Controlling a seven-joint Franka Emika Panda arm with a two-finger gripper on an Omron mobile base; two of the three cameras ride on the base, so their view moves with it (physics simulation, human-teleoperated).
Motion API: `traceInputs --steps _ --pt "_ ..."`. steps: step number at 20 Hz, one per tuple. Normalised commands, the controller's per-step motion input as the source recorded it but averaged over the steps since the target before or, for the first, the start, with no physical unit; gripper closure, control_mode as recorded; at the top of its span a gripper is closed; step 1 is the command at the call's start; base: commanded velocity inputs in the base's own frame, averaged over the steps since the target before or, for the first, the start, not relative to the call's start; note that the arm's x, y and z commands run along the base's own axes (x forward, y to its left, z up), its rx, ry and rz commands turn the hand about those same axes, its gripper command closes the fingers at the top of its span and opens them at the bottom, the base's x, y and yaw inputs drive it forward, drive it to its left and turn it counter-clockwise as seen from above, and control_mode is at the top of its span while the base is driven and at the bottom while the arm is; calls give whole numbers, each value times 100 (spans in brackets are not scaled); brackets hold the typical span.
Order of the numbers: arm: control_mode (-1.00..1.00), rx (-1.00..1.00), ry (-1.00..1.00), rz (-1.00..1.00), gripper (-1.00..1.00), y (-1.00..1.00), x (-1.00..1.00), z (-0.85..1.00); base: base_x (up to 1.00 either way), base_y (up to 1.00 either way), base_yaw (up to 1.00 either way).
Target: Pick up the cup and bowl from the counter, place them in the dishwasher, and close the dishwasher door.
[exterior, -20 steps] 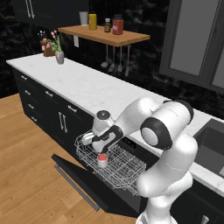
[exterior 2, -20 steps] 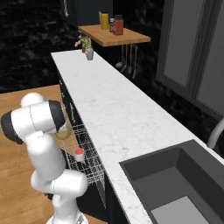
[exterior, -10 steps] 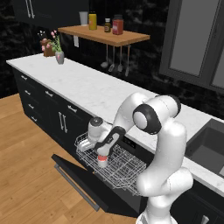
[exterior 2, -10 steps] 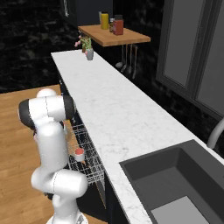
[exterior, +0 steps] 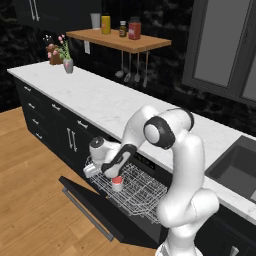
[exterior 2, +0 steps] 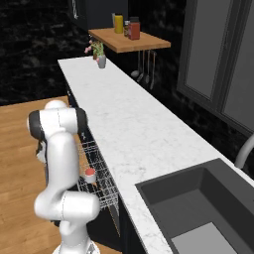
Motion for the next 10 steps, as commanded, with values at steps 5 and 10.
traceInputs --steps 5,10 --pt "-100 -1 4 1 100 0 48 -29 0 0 0" --pt "-100 -2 5 3 100 -5 59 -33 0 0 0"
